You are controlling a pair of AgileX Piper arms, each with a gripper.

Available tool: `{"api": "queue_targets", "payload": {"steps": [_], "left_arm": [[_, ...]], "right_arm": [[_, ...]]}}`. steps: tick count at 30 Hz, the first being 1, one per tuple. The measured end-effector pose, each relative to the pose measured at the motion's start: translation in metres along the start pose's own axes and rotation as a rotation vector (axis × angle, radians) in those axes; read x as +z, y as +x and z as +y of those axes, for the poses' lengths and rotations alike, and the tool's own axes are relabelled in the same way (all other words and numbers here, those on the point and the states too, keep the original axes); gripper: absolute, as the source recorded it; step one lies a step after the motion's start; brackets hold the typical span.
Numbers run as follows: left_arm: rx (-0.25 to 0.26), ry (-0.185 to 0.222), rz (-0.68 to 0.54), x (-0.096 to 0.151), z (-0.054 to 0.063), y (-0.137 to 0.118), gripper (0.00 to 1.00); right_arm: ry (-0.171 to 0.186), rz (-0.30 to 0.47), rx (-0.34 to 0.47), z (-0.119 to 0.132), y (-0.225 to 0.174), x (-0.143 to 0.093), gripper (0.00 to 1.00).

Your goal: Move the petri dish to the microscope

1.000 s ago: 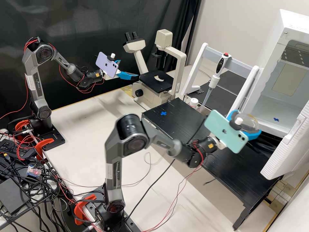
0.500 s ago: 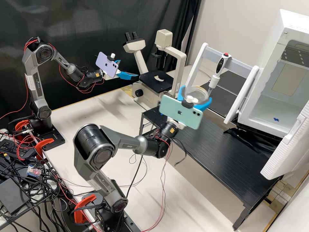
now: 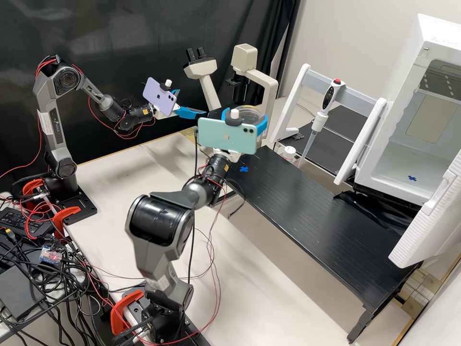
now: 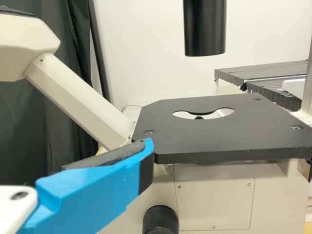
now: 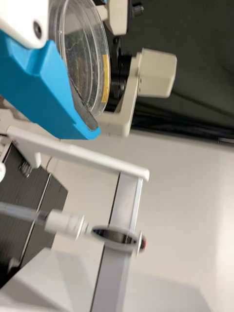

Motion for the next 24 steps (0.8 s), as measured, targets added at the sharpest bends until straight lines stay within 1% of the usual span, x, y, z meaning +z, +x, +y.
{"api": "queue_targets", "payload": {"steps": [2, 8, 11, 17, 24], "left_arm": [[0.000, 0.000, 0.000, 0.000, 0.000, 0.000, 1.00], [0.000, 0.000, 0.000, 0.000, 0.000, 0.000, 1.00], [0.000, 0.000, 0.000, 0.000, 0.000, 0.000, 1.00], [0.000, 0.000, 0.000, 0.000, 0.000, 0.000, 1.00], [0.000, 0.000, 0.000, 0.000, 0.000, 0.000, 1.00]], "right_arm": [[-0.015, 0.000, -0.023, -0.011, 0.010, -0.007, 0.00], [-0.043, -0.020, -0.105, -0.044, 0.038, -0.021, 0.00], [-0.046, -0.030, -0.135, -0.058, 0.054, -0.026, 0.00], [-0.034, -0.057, -0.189, -0.084, 0.085, -0.024, 0.00], [0.020, -0.114, -0.225, -0.113, 0.124, -0.016, 0.00]]}}
